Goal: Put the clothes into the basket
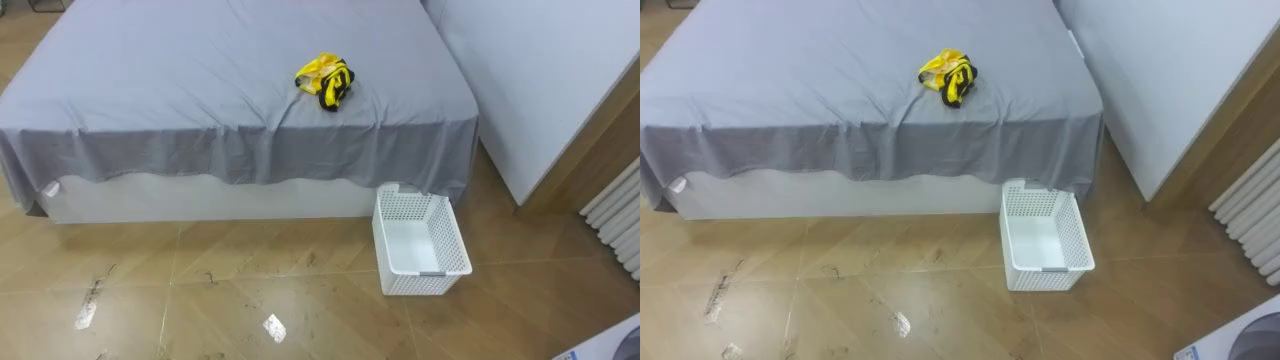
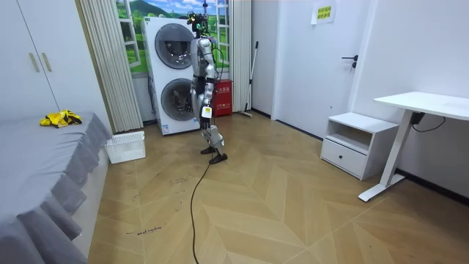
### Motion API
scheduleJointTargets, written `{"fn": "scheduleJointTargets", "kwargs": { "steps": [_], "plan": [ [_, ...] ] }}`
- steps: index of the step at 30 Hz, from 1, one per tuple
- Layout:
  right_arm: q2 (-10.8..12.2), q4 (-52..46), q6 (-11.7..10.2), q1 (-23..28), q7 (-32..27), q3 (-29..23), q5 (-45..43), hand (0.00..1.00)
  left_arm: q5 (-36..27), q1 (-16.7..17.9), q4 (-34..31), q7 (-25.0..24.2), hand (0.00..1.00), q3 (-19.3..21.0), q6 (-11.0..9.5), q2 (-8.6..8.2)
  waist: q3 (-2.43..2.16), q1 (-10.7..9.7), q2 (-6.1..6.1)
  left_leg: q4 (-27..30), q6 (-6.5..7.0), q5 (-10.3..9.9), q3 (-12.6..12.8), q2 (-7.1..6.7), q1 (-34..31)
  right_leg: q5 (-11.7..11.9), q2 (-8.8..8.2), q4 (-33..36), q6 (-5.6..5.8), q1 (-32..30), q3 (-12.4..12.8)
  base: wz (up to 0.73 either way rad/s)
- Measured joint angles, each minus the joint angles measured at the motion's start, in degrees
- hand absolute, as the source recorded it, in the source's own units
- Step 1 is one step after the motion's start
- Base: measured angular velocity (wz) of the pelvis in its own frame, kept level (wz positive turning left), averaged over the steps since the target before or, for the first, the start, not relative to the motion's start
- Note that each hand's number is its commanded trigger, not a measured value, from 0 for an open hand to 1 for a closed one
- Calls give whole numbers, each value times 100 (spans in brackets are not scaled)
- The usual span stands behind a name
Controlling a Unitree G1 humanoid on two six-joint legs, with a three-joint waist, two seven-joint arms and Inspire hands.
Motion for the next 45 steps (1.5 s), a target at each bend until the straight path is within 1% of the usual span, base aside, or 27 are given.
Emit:
{"fn": "scheduleJointTargets", "kwargs": {
  "steps": [14,17,19,21,22,23,24,26,27,28,29,30,31,32,33,34,35,36,37,38,39,40,41,42,43,44,45],
  "plan": [
    [-1,89,3,-36,84,-3,191,0,-3,20,8,-70,0,1,1,10,-11,1,25,3,0,0,-59,-2,-119,0,0,-2,0,-102,-22,0],
    [-6,69,47,-40,96,-2,190,0,-27,19,4,-86,0,34,74,2,-19,9,36,12,0,0,-40,2,-139,0,4,5,0,-127,-22,0],
    [-6,72,106,-60,121,-5,188,0,-88,-6,5,-141,0,161,139,-8,-24,10,26,178,-3,-3,-36,17,-222,-2,2,41,-4,-153,-25,0],
    [-5,56,187,-99,150,4,202,0,-268,-22,-3,-172,0,169,155,3,-23,21,4,493,-22,-18,-7,50,-371,-29,-2,170,-48,-246,-32,0],
    [-4,44,196,-96,181,3,218,0,-308,-22,-22,-197,0,238,164,15,-18,25,-2,932,-77,-80,11,98,-566,-69,1,230,-103,-278,-76,-6],
    [0,46,225,-95,198,3,242,0,-500,-18,-48,-197,0,290,175,35,-11,44,-29,1499,-111,-121,51,163,-798,-174,-20,279,-92,-262,-151,-8],
    [-2,49,238,-105,197,0,248,0,-605,-15,-62,-198,0,331,180,42,-2,56,-15,1780,-124,-129,68,203,-899,-215,-26,321,-104,-251,-171,-8],
    [-17,43,236,-109,197,-6,333,0,-1097,3,-49,-187,0,329,185,20,17,27,34,2857,-105,-108,65,383,-1340,-463,24,541,-244,-213,-84,2],
    [-28,38,237,-104,197,-6,404,0,-1183,15,-52,-184,0,333,176,9,15,22,48,3073,-60,-111,17,394,-1490,-526,26,628,-270,-193,-65,6],
    [-37,34,240,-93,193,-7,459,0,-1222,30,-72,-185,0,335,154,2,13,14,50,3119,-49,-144,-24,348,-1608,-595,7,697,-251,-196,-59,0],
    [-68,26,258,-62,158,31,685,0,-1418,29,-171,-167,0,264,79,-37,12,11,28,2761,21,-149,0,171,-2131,-723,-91,799,-229,-235,-69,-3],
    [-83,26,289,-66,157,52,717,0,-1467,36,-173,-161,0,200,79,-42,13,27,9,2477,6,-109,-1,77,-2327,-767,-135,821,-203,-252,-57,-14],
    [-104,25,326,-66,159,64,733,0,-1586,88,-172,-153,0,186,76,-85,-3,39,-15,1721,-90,127,7,-45,-2614,-844,-206,820,-155,-248,-50,-28],
    [-104,26,345,-56,160,86,744,0,-1631,177,-172,-137,0,189,77,-109,-4,40,-14,1032,-90,556,1,-76,-2822,-935,-255,819,-127,-182,-44,-33],
    [-105,24,359,-44,159,135,748,0,-1644,226,-171,-132,0,187,77,-110,8,43,0,791,-93,765,-1,-76,-2878,-991,-279,810,-105,-134,3,-33],
    [-123,18,389,-41,162,209,767,0,-1727,280,-170,-135,0,201,77,-121,8,58,-19,497,-83,1202,23,-69,-2936,-1104,-327,784,-60,-23,73,-21],
    [-130,16,407,-39,162,198,773,0,-1829,288,-175,-150,0,217,69,-126,-21,47,-68,470,91,1605,179,-130,-2968,-1197,-438,753,-20,79,141,-5],
    [-132,13,409,-38,162,166,777,0,-1872,279,-185,-165,0,222,54,-126,-41,23,-104,507,180,1721,245,-193,-3025,-1242,-497,700,36,109,173,12],
    [-140,8,426,-47,155,105,787,0,-1883,248,-197,-214,0,218,-5,-118,-66,51,-218,658,271,1751,450,-351,-3182,-1289,-741,656,209,128,159,15],
    [-167,-36,437,-69,159,51,745,0,-1879,196,-207,-288,0,217,-51,-116,-75,120,-325,886,551,1542,642,-503,-3398,-1363,-1003,630,273,130,257,24],
    [-166,-35,436,-43,156,-24,741,0,-1868,181,-202,-307,0,220,-51,-112,-116,88,-287,1069,618,1365,706,-589,-3473,-1399,-1089,697,276,129,380,39],
    [-161,-30,438,-32,133,-102,750,0,-1864,78,-202,-316,0,176,-56,-109,-87,90,-281,1416,720,1019,682,-709,-3482,-1393,-1196,1233,334,-42,403,25],
    [-106,-68,435,-19,118,-115,796,0,-1867,66,-202,-315,0,80,-94,-66,-70,230,-311,1615,770,692,740,-744,-3278,-1176,-1271,2042,513,-291,383,0],
    [-83,-136,431,3,91,-109,846,0,-1867,68,-197,-305,0,27,-109,-55,-65,318,-316,1614,783,562,767,-761,-3088,-912,-1322,2469,537,-394,376,-20],
    [-44,-274,372,12,63,-92,942,0,-1859,58,-189,-289,0,-80,-118,-43,-29,322,-302,1448,835,442,759,-839,-2633,-123,-1364,3165,527,-483,370,0],
    [-44,-310,279,16,72,-96,943,0,-1788,36,-199,-283,0,-194,-136,-47,-8,312,-172,1137,835,326,667,-848,-2146,539,-1350,3829,463,-681,366,0],
    [-50,-403,251,-9,78,-94,943,0,-1726,-4,-205,-284,0,-192,-150,-63,-16,330,-169,957,791,240,601,-841,-1931,479,-1342,4208,445,-862,333,-5]
  ]
}}
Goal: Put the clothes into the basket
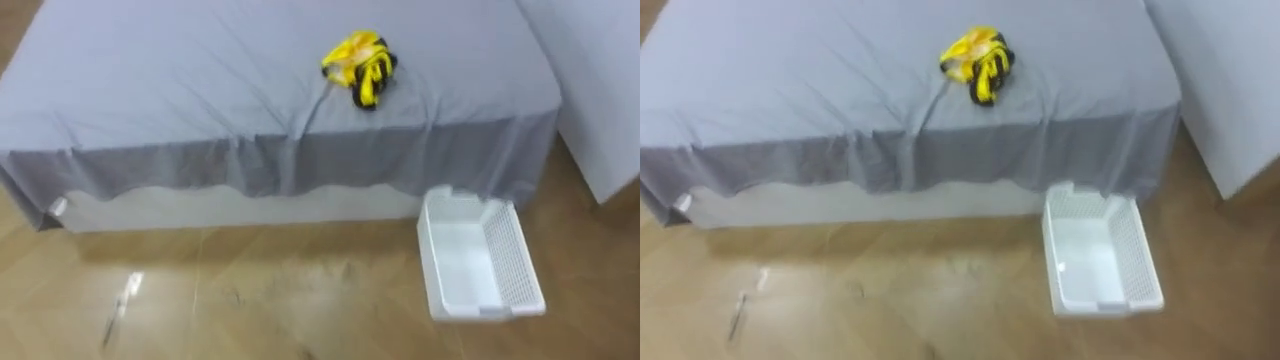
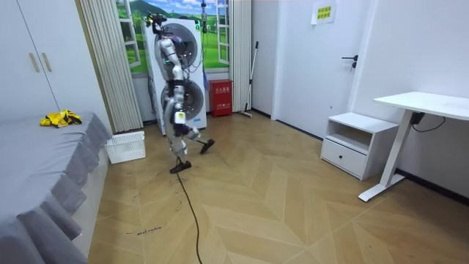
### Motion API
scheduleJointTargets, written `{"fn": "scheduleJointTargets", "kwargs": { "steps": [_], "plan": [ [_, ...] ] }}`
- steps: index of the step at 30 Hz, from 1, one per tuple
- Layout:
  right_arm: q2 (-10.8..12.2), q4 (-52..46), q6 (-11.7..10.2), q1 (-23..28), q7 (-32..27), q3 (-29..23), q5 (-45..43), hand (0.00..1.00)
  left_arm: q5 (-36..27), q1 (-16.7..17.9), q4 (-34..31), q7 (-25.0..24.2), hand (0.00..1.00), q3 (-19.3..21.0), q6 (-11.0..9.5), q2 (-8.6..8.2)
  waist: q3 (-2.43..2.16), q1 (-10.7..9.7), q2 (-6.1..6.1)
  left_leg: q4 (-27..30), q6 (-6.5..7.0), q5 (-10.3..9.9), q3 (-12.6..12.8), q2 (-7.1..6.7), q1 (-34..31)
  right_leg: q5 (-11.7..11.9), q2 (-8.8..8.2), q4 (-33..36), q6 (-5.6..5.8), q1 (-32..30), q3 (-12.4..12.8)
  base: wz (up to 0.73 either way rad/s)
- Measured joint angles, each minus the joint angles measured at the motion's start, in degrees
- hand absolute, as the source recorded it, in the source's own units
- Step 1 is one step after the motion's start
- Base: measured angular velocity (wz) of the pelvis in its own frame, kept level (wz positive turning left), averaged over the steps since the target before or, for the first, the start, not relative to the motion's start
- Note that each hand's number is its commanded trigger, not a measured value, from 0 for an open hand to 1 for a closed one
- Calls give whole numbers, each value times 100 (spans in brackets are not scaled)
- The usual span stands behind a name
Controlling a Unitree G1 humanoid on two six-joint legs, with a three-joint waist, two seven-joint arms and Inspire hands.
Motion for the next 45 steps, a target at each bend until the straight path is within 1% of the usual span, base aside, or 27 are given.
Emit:
{"fn": "scheduleJointTargets", "kwargs": {
  "steps": [3,5,6,8,10,12,13,15,16,17,18,19,20,21,22,24,27,30,31,33,34,35,36,37,38,39,45],
  "plan": [
    [2,-571,-73,-106,27,30,113,0,246,-271,-14,20,0,-51,-38,-25,97,-18,195,-580,-35,-66,-277,121,777,-867,364,628,-338,-1097,-267,14],
    [58,-1031,-88,-113,13,186,114,0,456,-460,-31,21,0,-227,-110,-16,145,-18,298,-912,-119,-150,-439,290,1256,-1122,837,-417,-456,-1927,-483,25],
    [69,-1119,-110,-90,18,244,117,0,458,-481,-33,20,0,-292,-121,-10,136,-34,293,-974,-151,-183,-494,321,1365,-1100,918,-841,-483,-2054,-543,38],
    [132,-1187,-179,-80,24,265,117,0,550,-546,-38,-1,0,-492,-97,-18,126,-80,351,-1153,-274,-314,-576,426,1748,-597,1127,-2357,-605,-2228,-721,44],
    [169,-1235,-237,-90,-46,262,115,0,614,-515,-37,-86,0,-609,-82,-58,50,-59,346,-1174,-436,-428,-705,563,2139,621,1266,-3189,-911,-2302,-809,33],
    [153,-1571,-277,-170,-122,243,118,0,600,-375,-37,-139,0,-597,-59,-76,-59,-5,455,-993,-845,-622,-701,798,2215,566,1420,-2889,-1108,-2221,-943,-3],
    [150,-1691,-392,-270,-131,247,120,0,573,-396,-37,-148,0,-606,-13,-70,2,-24,503,-908,-1116,-668,-697,919,2241,400,1453,-2671,-1176,-2140,-878,22],
    [121,-1735,-447,-427,-166,119,122,0,605,-406,-190,-149,0,-683,-97,-53,71,-45,478,-1381,-1287,-537,-501,1122,2308,201,1391,-1946,-1138,-2189,-635,63],
    [73,-1863,-402,-414,-175,34,172,0,605,-355,-388,-152,0,-709,-247,-42,150,24,398,-1001,-1142,-460,-394,1151,2348,-66,1302,-1256,-998,-2333,-862,52],
    [102,-2064,-298,-272,-170,49,248,0,554,-199,-518,-145,0,-692,-357,87,30,209,214,-206,-1191,-501,-70,1223,2187,-160,1270,-1829,-1001,-2071,-1059,26],
    [92,-2155,-270,-234,-145,64,278,0,544,-122,-531,-140,0,-708,-370,132,29,272,144,318,-1189,-498,80,1269,2088,-240,1289,-2139,-1201,-1849,-1173,-10],
    [-11,-2351,-258,-211,-124,73,309,0,546,71,-548,-130,0,-708,-365,119,34,266,334,1387,-1214,-404,59,1569,1814,-352,1458,-2408,-1267,-1401,-1299,-20],
    [-43,-2463,-271,-210,-122,83,336,0,545,164,-551,-132,0,-690,-362,118,33,258,311,1925,-1230,-222,-19,1704,1661,-415,1573,-2578,-1299,-1195,-1285,-36],
    [-49,-2642,-282,-218,-112,84,378,0,507,288,-552,-144,0,-563,-354,111,8,202,468,2627,-1139,316,-133,1874,1405,-415,1742,-2887,-1363,-852,-1252,-31],
    [-55,-2851,-310,-144,-123,81,358,0,403,372,-561,-155,0,-422,-357,100,12,127,457,2961,-1098,367,-216,1915,1172,-408,1834,-3131,-1393,-624,-1119,-26],
    [-86,-2979,-349,-113,-145,84,310,0,300,368,-593,-166,0,-348,-376,100,48,69,361,2867,-1075,39,-159,1742,837,-405,1833,-3349,-1411,-400,-943,-34],
    [-101,-2977,-370,-79,-273,122,310,0,114,364,-594,-164,0,-302,-410,72,38,70,307,1619,-1090,-280,-282,1268,433,-388,1835,-3534,-1439,-116,-677,-56],
    [-149,-3053,-370,-93,-435,181,149,0,88,380,-562,-161,0,-243,-467,72,-7,92,242,174,-982,-144,-330,921,161,-391,1894,-3713,-1437,-42,-313,-82],
    [-198,-3186,-370,-97,-495,261,59,0,85,381,-528,-161,0,-201,-476,65,-41,134,219,-46,-830,125,-332,831,130,-394,1900,-3758,-1431,2,-290,-93],
    [-195,-3368,-393,-111,-499,351,-73,0,93,369,-470,-185,0,-140,-479,88,-76,126,150,-225,-705,308,-333,768,206,-412,1874,-3808,-1394,30,-604,-70],
    [-196,-3389,-421,-109,-488,371,-198,0,100,354,-452,-204,0,-154,-470,100,-84,127,105,-413,-710,328,-395,750,349,-404,1847,-3740,-1266,26,-883,-43],
    [-204,-3373,-431,-120,-486,364,-303,0,100,339,-391,-250,0,-179,-436,88,-47,94,161,-606,-737,410,-705,824,583,-434,1807,-3165,-931,-176,-1071,-41],
    [-214,-3373,-444,-125,-483,369,-332,0,99,330,-342,-273,0,-195,-413,74,41,99,297,-636,-754,421,-913,886,668,-524,1791,-2894,-771,-345,-1037,-39],
    [-210,-3436,-481,-99,-481,380,-364,0,100,323,-253,-295,0,-230,-369,75,19,66,325,-635,-761,423,-1304,879,681,-541,1583,-3163,-642,-579,-760,-36],
    [-200,-3487,-484,-123,-487,413,-415,0,98,324,-243,-299,0,-211,-363,92,0,78,264,-636,-774,411,-1410,809,607,-391,1333,-3380,-599,-689,-574,-13],
    [-192,-3547,-497,-142,-494,473,-587,0,99,279,-188,-309,0,-191,-302,149,-5,-86,238,-658,-870,345,-1547,802,562,-185,1227,-3359,-833,-752,-824,25],
    [-241,-3498,-496,-609,-459,505,-1163,0,110,190,-133,-401,0,-272,-72,234,40,-132,287,-684,-852,362,-1388,773,380,-183,1213,-3611,-814,-754,-1076,23]
  ]
}}
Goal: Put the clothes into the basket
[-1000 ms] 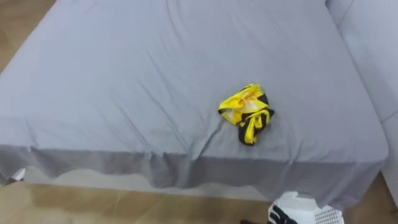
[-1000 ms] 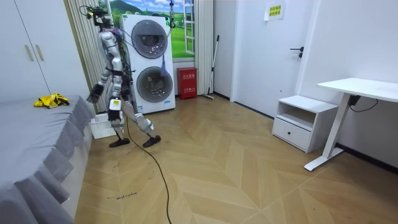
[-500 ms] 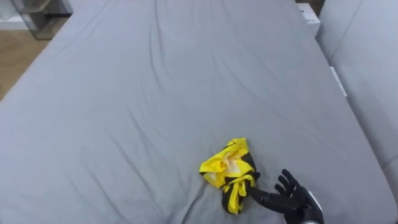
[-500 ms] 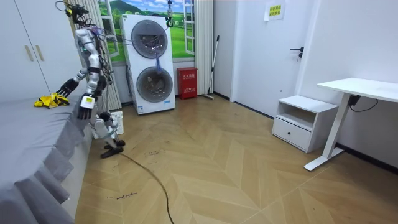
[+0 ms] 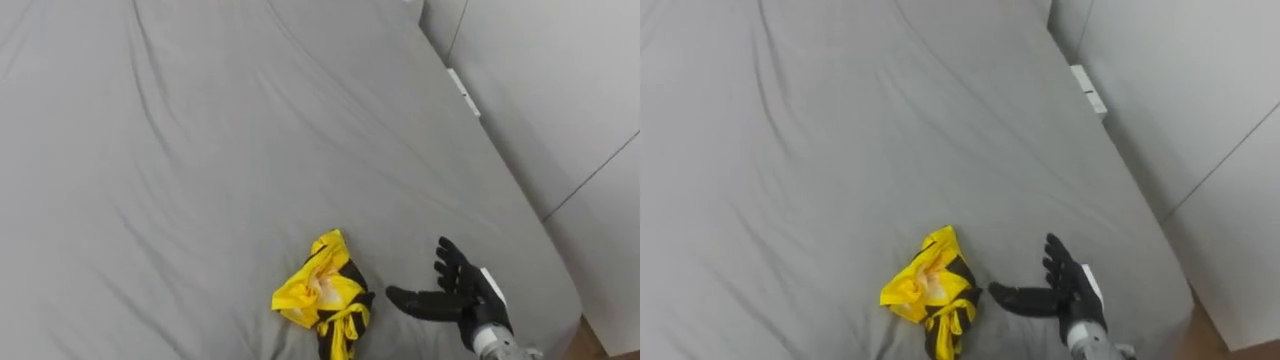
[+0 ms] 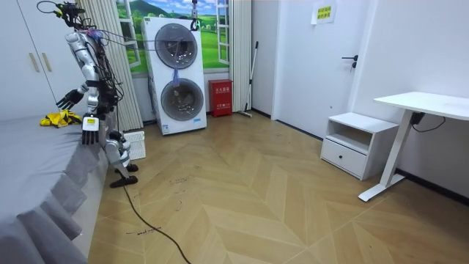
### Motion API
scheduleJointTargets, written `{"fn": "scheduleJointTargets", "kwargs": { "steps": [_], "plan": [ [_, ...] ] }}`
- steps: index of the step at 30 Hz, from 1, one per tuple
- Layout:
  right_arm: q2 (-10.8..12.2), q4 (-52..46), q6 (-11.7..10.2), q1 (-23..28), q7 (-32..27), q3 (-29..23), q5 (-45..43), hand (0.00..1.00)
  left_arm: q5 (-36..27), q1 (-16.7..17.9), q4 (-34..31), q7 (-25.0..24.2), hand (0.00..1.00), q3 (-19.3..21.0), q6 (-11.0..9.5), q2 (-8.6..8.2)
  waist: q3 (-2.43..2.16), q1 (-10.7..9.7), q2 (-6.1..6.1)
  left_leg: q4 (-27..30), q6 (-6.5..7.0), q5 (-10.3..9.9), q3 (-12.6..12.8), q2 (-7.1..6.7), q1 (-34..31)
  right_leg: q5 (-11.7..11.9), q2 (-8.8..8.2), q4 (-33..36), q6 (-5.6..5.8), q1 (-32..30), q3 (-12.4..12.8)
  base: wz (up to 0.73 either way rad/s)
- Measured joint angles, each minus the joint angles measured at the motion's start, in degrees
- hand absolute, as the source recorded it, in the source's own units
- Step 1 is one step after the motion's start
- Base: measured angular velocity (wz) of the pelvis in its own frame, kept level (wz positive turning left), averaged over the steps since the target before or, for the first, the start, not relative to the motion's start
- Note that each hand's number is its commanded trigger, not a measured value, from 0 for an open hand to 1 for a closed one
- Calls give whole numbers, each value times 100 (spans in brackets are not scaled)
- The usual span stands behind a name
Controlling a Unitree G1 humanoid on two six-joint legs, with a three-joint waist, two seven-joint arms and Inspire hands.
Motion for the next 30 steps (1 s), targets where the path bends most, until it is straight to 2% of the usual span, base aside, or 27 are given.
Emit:
{"fn": "scheduleJointTargets", "kwargs": {
  "steps": [3,8,11,17,20,30],
  "plan": [
    [-19,373,0,-416,131,10,5,0,-11,-160,134,0,0,-53,52,32,-2,47,-21,11,39,27,-2,-47,-172,-12,-50,3,31,-130,-55,13],
    [-20,1083,30,-1187,218,30,-95,0,-9,-476,377,-46,0,-297,121,49,33,213,81,47,92,62,-4,-87,-389,52,-78,15,84,-353,-47,3],
    [-20,1454,48,-1585,224,37,-131,0,0,-671,492,-157,0,-346,209,51,46,353,136,19,104,70,140,-66,-473,56,-100,14,90,-464,-44,-8],
    [-53,1452,51,-1901,214,65,-141,0,-11,-832,646,-215,0,-359,366,63,50,454,138,-16,106,72,164,-57,-650,54,-101,30,91,-673,-32,-2],
    [-79,1416,52,-2027,160,374,-144,0,-20,-848,639,-222,0,-585,394,151,60,455,120,-80,107,73,173,-56,-654,55,-91,-9,91,-689,-26,0],
    [-76,1662,133,-1937,311,878,-555,0,-162,-996,653,-211,0,-787,404,225,96,431,65,-122,121,81,177,-63,-705,42,-101,-52,112,-725,12,0]
  ]
}}
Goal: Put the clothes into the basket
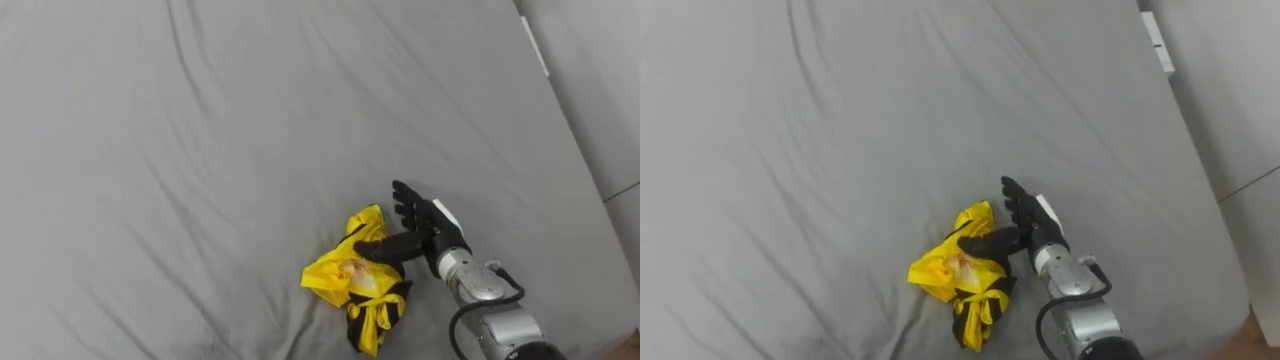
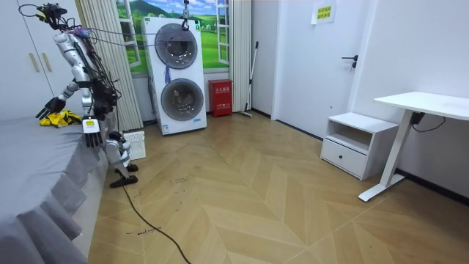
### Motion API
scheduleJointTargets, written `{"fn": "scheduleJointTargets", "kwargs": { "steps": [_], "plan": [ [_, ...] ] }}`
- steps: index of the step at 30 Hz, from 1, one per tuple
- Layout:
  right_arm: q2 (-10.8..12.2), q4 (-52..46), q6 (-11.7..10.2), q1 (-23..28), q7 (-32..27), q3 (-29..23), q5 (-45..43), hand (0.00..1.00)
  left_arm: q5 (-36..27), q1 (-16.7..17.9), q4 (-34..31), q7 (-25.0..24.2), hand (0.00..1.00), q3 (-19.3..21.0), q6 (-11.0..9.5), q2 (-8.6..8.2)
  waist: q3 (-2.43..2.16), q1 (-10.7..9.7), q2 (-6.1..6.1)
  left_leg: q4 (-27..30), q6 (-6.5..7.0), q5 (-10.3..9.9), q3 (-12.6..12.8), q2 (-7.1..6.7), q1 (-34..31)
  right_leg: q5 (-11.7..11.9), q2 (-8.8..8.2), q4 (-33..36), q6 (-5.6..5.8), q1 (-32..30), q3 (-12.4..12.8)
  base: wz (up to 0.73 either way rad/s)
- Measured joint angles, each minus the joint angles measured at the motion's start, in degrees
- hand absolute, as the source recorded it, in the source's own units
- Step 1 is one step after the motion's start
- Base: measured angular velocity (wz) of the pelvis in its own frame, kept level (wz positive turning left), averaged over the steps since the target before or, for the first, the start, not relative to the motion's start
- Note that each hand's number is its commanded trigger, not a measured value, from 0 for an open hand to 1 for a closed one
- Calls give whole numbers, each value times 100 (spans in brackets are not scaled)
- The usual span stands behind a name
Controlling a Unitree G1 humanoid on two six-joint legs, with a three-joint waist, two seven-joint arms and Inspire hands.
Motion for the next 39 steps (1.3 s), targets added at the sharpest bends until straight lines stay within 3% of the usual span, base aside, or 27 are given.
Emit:
{"fn": "scheduleJointTargets", "kwargs": {
  "steps": [15,16,17,18,19,29,39],
  "plan": [
    [-8,-123,-12,117,202,239,-416,3,-81,-103,19,24,0,-181,66,73,-10,-6,12,-1,5,3,-6,17,-114,11,16,-60,5,-77,-77,2],
    [-15,-253,-6,197,201,288,-418,54,-82,-105,18,21,0,-211,70,87,-10,-6,12,-1,5,3,-3,17,-118,12,19,-60,2,-79,-77,0],
    [-5,-286,-24,267,202,305,-418,71,-82,-109,21,11,0,-254,73,102,-10,-6,13,-1,4,3,3,18,-120,13,23,-60,0,-79,-76,0],
    [-4,-286,-33,287,202,305,-419,95,-82,-116,25,1,0,-283,77,110,-11,-6,14,-1,4,3,4,17,-123,13,25,-60,0,-80,-77,0],
    [-7,-282,-77,376,202,304,-442,100,-81,-117,24,-9,0,-315,80,119,-14,-9,19,1,3,2,5,12,-132,15,28,-62,-2,-86,-79,0],
    [-58,-103,-287,565,-54,289,-643,100,-80,-234,24,271,0,-343,127,71,-38,-56,19,33,1,2,2,1,-144,18,30,-59,-7,-77,-94,0],
    [143,164,-177,1153,250,617,-794,100,-81,-239,29,374,0,-340,68,18,-41,-33,13,44,2,1,1,6,-169,17,19,-61,-7,-85,-89,1]
  ]
}}
